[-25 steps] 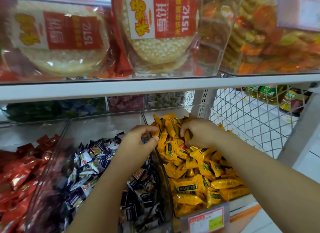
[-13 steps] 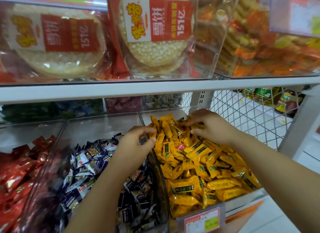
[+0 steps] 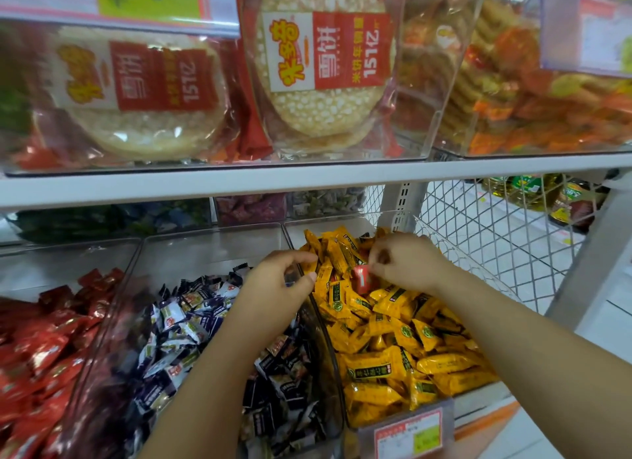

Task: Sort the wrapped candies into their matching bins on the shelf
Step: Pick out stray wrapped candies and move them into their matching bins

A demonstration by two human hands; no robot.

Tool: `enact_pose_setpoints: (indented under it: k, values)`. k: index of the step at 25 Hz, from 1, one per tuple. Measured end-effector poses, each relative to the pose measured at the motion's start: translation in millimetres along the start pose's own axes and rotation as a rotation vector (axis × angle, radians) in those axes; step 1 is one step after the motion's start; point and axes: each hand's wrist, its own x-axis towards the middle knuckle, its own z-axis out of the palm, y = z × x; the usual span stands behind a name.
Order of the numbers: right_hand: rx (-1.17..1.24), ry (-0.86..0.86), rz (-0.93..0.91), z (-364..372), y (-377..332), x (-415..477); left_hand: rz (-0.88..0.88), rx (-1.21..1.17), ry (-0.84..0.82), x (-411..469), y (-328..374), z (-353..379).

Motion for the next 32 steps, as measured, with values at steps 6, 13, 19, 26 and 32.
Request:
enact_pose_setpoints:
  k: [6, 13, 19, 26, 32]
  values:
    - [0.749, 0.161, 0.044, -28, -57, -41, 0.021, -0.026, 0.207, -28, 22, -36]
    - [1.16, 0.023, -0.094, -29, -174, -58, -0.021, -0.028, 0.65, -71, 3, -134]
    - [1.224, -0.138, -0.117, -14, -268, -36, -0.079, -0.018, 0.792, -99, -2, -186]
    - [1.125, -0.115, -0.184, -14, -228, -41, -0.081, -0.015, 0.59, -91, -5, -165]
    - [0.959, 0.065, -0.091, -29, -125, -52, -0.038, 0.004, 0.366, -58, 28, -95]
